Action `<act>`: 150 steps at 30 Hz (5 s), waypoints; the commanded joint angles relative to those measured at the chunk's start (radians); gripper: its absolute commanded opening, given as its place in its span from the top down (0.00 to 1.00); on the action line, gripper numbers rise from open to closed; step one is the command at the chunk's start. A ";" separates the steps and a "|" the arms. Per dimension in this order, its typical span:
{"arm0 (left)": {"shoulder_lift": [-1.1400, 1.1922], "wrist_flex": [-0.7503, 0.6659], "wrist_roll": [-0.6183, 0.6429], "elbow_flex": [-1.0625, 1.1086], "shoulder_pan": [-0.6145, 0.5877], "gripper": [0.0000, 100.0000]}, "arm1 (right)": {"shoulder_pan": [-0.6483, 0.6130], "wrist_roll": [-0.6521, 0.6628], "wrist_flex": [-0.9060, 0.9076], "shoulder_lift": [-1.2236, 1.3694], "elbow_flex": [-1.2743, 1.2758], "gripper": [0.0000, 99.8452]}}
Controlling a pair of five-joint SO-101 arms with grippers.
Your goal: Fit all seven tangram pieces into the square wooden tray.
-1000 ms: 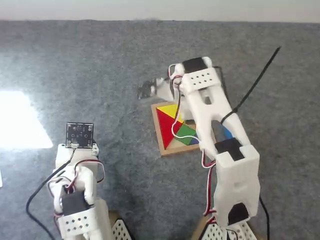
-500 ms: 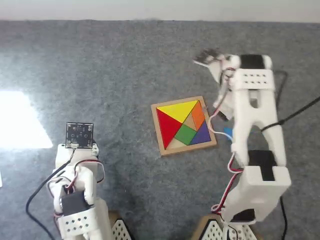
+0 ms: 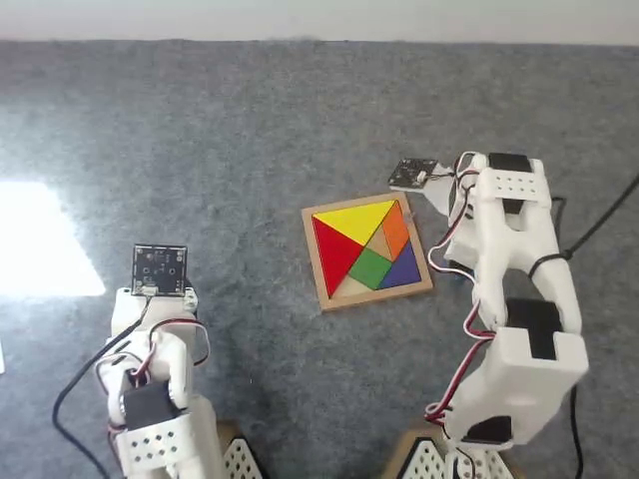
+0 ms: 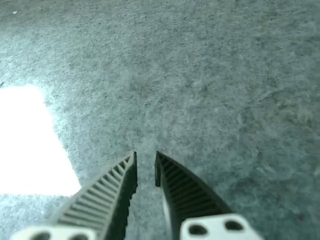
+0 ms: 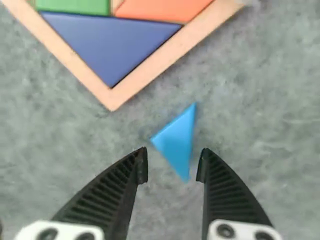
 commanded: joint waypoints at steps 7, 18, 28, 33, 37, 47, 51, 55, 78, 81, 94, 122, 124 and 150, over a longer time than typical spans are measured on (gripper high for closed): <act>-0.008 -0.023 -0.008 -0.012 0.008 0.94 | 0.012 0.031 -0.062 0.070 0.009 0.82; -0.008 -0.025 -0.008 -0.012 0.008 0.94 | -0.002 0.078 -0.113 0.093 0.052 0.83; -0.008 -0.025 -0.008 -0.012 0.008 0.94 | -0.058 -0.101 -0.113 0.094 0.075 0.87; -0.008 -0.025 -0.008 -0.012 0.008 0.94 | -0.053 -0.295 -0.104 0.076 0.034 0.97; -0.008 -0.025 -0.008 -0.012 0.008 0.94 | -0.050 -0.400 -0.101 0.048 0.002 0.98; -0.008 -0.025 -0.008 -0.012 0.008 0.94 | -0.124 -0.979 0.124 -0.091 -0.203 0.98; -0.008 -0.025 -0.008 -0.013 0.006 0.94 | -0.199 -1.258 0.211 -0.091 -0.276 0.98; -0.008 -0.025 -0.008 -0.013 0.006 0.94 | -0.292 -1.452 0.237 -0.091 -0.287 0.98; -0.008 -0.025 -0.009 -0.013 0.008 0.94 | -0.602 -2.128 -0.058 0.096 -0.278 0.98; -0.008 -0.025 -0.009 -0.013 0.008 0.94 | -0.607 -2.128 -0.053 0.097 -0.278 0.97; -0.008 -0.025 -0.009 -0.012 0.008 0.94 | -0.618 -2.114 -0.004 0.099 -0.247 0.72; -0.008 -0.026 -0.009 -0.012 0.008 0.94 | -0.490 -1.708 -0.156 -0.300 -0.181 0.72; -0.008 -0.026 -0.009 -0.012 0.008 0.94 | -0.490 -1.676 -0.176 -0.314 -0.170 0.72; -0.008 -0.026 -0.035 0.004 0.058 0.94 | -0.507 -1.117 -0.769 -0.372 0.365 0.72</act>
